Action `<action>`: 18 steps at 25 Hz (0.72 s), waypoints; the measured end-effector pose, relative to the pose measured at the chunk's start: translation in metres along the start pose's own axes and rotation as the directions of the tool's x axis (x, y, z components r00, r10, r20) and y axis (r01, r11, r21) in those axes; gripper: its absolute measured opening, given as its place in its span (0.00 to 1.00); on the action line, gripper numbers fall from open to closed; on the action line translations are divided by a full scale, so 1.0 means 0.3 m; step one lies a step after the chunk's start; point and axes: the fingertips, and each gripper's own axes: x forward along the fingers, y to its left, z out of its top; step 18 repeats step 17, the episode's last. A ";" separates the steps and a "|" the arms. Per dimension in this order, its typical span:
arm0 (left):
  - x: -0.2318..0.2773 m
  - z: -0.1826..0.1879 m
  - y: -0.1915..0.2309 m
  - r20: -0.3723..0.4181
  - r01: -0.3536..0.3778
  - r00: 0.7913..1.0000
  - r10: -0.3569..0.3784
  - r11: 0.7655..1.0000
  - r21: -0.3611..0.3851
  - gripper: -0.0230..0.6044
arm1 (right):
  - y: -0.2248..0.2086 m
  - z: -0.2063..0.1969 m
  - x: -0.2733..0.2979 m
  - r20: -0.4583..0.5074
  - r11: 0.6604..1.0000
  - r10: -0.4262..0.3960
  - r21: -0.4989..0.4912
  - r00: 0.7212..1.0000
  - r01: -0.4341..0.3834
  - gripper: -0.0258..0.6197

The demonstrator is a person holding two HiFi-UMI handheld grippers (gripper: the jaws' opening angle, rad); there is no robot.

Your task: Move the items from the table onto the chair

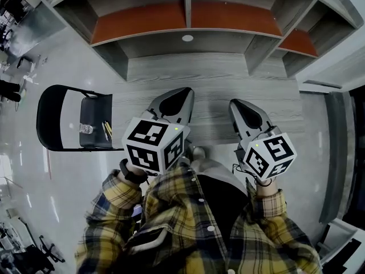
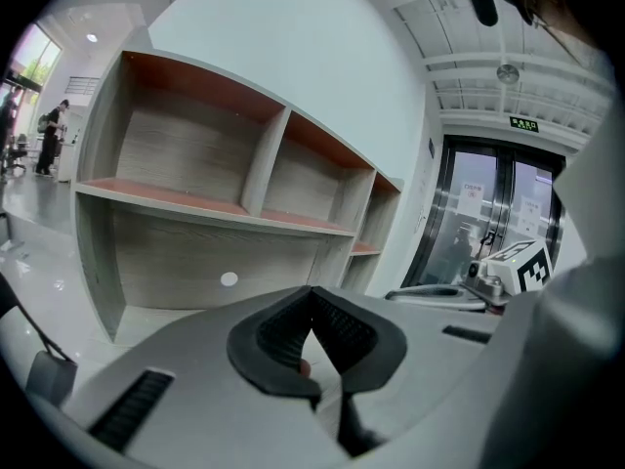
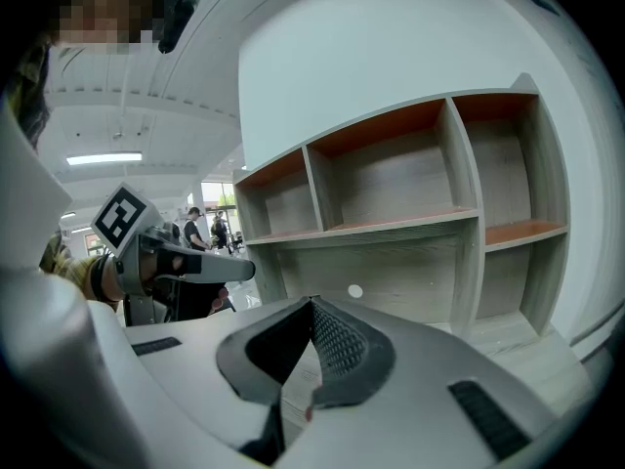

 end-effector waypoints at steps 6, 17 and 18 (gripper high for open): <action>0.016 -0.015 -0.008 -0.021 0.011 1.000 -0.011 1.000 0.000 0.04 | -0.008 -0.002 -0.001 -0.006 1.000 0.009 0.001 1.000 -0.009 0.07; 0.040 -0.008 -0.021 -0.034 0.009 0.999 -0.007 0.999 0.047 0.04 | -0.026 -0.018 0.005 -0.001 1.000 0.018 0.004 1.000 -0.018 0.07; 0.040 -0.008 -0.021 -0.034 0.009 0.999 -0.007 0.999 0.047 0.04 | -0.026 -0.018 0.005 -0.001 1.000 0.018 0.004 1.000 -0.018 0.07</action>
